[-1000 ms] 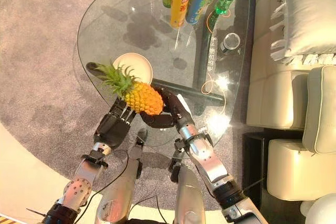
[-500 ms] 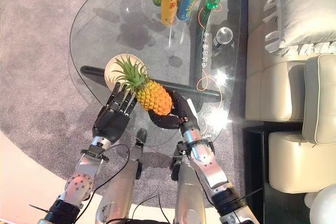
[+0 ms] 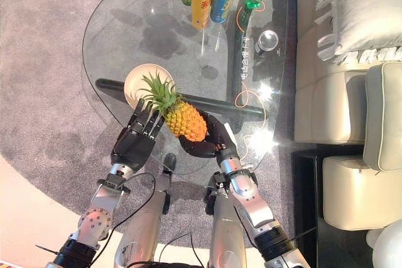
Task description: Pick up the fruit to the plate
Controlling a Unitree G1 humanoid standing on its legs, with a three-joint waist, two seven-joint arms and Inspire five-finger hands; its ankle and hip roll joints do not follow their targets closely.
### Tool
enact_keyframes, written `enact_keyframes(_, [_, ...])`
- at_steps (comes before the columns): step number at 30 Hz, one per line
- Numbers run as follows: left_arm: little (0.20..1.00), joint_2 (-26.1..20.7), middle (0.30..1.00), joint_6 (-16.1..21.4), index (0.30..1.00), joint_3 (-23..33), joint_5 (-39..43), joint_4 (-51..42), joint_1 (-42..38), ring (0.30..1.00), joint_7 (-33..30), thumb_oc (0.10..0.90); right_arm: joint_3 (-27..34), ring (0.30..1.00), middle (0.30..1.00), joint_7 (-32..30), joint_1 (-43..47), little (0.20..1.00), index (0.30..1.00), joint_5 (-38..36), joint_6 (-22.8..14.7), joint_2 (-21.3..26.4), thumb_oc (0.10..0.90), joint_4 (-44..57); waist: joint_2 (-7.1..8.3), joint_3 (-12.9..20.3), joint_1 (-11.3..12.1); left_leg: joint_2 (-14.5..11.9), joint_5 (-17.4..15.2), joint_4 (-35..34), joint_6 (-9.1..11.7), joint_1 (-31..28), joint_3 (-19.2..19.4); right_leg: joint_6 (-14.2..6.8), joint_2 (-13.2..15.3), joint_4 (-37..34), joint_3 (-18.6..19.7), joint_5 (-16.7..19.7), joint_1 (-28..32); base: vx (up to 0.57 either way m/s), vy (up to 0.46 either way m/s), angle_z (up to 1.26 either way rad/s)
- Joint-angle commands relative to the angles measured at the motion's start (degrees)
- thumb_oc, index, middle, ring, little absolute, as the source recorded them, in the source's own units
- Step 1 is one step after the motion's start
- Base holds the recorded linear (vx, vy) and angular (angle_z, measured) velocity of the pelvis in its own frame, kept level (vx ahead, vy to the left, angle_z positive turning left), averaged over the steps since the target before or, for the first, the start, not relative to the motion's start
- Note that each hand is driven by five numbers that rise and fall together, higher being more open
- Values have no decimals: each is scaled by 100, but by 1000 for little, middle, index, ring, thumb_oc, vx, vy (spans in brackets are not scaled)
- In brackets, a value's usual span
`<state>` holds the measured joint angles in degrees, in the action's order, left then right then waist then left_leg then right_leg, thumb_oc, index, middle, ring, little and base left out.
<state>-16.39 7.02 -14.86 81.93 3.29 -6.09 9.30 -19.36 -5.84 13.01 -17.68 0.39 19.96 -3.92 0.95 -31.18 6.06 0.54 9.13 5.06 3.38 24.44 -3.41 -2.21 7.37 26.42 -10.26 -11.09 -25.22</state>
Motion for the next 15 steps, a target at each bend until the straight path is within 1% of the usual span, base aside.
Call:
enact_keyframes(1, [900, 38, 900, -7, 900, 35, -261, -1045, -96, 900, 166, 800, -275, 300, 300, 657, 389, 200, 300, 60, -461, 70, 100, 1089, -50, 139, -135, 357, -807, 741, -525, -72, 292, -149, -121, -1359, 125, 1286, 259, 0, 0, 0])
enact_keyframes(5, [900, -42, 900, -144, 900, -70, -300, -1057, -108, 900, 45, 800, -476, 300, 300, 1184, 588, 200, 300, 224, -264, 201, 100, 1327, -29, 139, -120, 358, -791, 755, -528, -20, 282, -151, -136, -1361, 148, 1300, 226, 0, 0, 0])
enact_keyframes(8, [900, -105, 900, -187, 900, -109, -300, -1075, -118, 900, -2, 800, -702, 300, 300, 1860, 716, 200, 300, 528, -84, 355, 100, 1481, -9, 139, -101, 362, -782, 743, -530, -10, 277, -150, -146, -1382, 147, 1309, 226, 0, 0, 0])
enact_keyframes(11, [900, -194, 900, -230, 900, -127, -268, -1046, -119, 900, 19, 800, -964, 300, 300, 2588, 865, 200, 300, 563, -80, 590, 100, 1628, 16, 139, -58, 372, -774, 736, -527, 9, 244, -157, -143, -1403, 126, 1320, 227, 0, 0, 0])
enact_keyframes(14, [900, -269, 900, -241, 900, -140, -219, -1012, -124, 900, 36, 800, -1183, 300, 300, 3095, 1006, 200, 300, 493, -57, 723, 100, 1702, 42, 139, -20, 382, -768, 740, -519, 26, 209, -167, -144, -1414, 116, 1336, 226, 7, -10, 1])
enact_keyframes(15, [900, -319, 900, -247, 900, -146, -177, -1000, -138, 900, 40, 800, -1311, 300, 300, 3359, 1099, 200, 300, 427, -56, 778, 100, 1708, 56, 139, 8, 388, -767, 733, -514, 28, 189, -171, -146, -1433, 116, 1343, 236, 23, -34, 1])
